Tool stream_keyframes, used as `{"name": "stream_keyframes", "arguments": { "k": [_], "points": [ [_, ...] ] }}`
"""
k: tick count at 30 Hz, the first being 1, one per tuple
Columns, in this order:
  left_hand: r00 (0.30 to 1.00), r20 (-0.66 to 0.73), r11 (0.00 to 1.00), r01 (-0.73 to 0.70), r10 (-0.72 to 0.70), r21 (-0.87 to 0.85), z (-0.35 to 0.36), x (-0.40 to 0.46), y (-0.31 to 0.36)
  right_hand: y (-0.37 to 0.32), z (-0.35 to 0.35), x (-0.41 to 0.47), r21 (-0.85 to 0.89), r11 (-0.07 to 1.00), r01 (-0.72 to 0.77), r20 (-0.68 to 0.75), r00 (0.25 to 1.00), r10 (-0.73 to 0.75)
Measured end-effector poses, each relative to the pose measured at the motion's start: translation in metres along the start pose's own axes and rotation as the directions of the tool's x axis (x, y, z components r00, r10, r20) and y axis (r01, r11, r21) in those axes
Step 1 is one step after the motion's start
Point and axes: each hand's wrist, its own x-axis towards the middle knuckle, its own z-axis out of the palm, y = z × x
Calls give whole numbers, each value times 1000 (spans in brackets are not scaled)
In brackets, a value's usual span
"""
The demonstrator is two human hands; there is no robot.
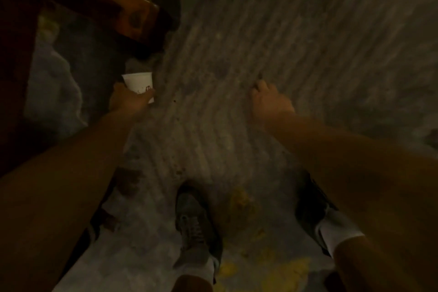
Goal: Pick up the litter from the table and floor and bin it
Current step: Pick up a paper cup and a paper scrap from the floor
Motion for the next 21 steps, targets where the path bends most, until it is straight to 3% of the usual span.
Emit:
{"name": "stream_keyframes", "arguments": {
  "k": [3, 5, 11, 14, 21],
  "points": [
    [1000, -3, 1000, 10, -10, -26, 1, -3, 4, -1, 12, 2, 18, 1000, -16, -94, 995, 18],
    [999, 41, 997, -25, 28, -80, -1, -15, 11, 0, 15, 0, 14, 1000, -13, -77, 997, 14],
    [972, 127, 977, -181, 195, -117, -23, -110, 46, 15, -34, -12, 125, 991, 44, 244, 967, -74],
    [958, 172, 971, -213, 229, -106, -55, -179, 86, 29, -95, -54, 224, 973, 51, 54, 996, -64],
    [923, 182, 929, -300, 340, -216, -130, -353, 210, 106, -242, -214, 299, 953, 53, -9, 999, -53]
  ]
}}
